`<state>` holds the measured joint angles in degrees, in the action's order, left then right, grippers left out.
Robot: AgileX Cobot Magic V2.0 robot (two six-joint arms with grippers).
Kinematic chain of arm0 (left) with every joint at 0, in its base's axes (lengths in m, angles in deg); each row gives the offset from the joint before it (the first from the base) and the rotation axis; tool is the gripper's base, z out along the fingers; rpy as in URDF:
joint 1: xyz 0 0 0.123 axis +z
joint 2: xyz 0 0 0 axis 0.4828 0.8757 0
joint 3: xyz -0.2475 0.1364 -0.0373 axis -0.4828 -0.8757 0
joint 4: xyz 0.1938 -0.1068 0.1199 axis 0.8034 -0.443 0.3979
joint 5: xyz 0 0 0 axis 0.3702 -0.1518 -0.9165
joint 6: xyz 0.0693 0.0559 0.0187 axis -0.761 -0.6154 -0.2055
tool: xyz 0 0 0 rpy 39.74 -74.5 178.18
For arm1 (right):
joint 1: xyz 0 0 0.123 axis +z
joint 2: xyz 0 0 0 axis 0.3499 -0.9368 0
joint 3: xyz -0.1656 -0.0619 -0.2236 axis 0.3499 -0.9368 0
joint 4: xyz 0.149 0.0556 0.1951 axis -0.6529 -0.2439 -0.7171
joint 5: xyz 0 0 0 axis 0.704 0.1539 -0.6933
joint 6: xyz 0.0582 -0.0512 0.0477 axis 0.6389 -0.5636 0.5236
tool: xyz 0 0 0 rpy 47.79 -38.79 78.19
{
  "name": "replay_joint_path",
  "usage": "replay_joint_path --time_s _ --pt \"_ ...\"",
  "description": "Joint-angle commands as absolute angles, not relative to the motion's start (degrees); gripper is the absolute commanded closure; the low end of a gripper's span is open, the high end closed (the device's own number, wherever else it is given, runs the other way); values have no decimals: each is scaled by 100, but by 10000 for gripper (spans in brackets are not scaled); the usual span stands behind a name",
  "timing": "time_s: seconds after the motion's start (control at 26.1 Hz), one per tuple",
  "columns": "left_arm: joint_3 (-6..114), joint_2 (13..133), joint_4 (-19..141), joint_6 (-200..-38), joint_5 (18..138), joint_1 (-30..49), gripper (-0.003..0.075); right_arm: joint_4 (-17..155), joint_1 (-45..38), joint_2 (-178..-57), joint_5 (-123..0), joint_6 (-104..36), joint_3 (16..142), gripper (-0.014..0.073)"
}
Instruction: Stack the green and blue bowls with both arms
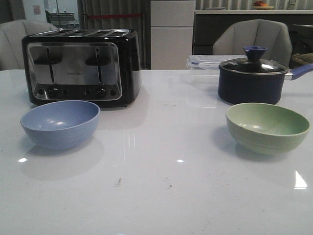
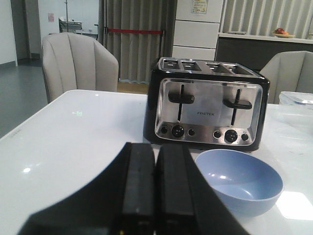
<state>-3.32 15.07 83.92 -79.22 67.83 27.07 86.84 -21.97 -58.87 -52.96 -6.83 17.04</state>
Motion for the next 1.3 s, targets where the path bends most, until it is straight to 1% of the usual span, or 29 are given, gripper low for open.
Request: replay_joint_path --time_s 0.0,0.61,0.81,0.88,1.04,1.11,1.27 --pt "-363 1384 8378 -7898 6267 2704 627 8718 -2247 -5772 -4825 -715 1721 538" --pt "-363 1384 8389 -7898 6267 2704 627 8718 -2247 -5772 -4825 -715 1721 538" --pt "-131 1384 8413 -7908 5937 2693 627 8718 -2247 -5772 -4507 -715 1822 538" --pt "148 1400 8448 -7908 5927 2693 627 8718 -2247 -5777 -4530 -715 2042 538" --pt "1033 1418 8786 -7908 6142 2693 627 8718 -2247 -5811 -4764 -715 2887 538" --pt "1495 1468 8857 -7908 6475 2693 627 8718 -2247 -5942 -5018 -715 3433 538" --pt "2611 2068 8895 -7908 7490 2693 627 8718 -2247 -6753 -6004 -715 4638 538"
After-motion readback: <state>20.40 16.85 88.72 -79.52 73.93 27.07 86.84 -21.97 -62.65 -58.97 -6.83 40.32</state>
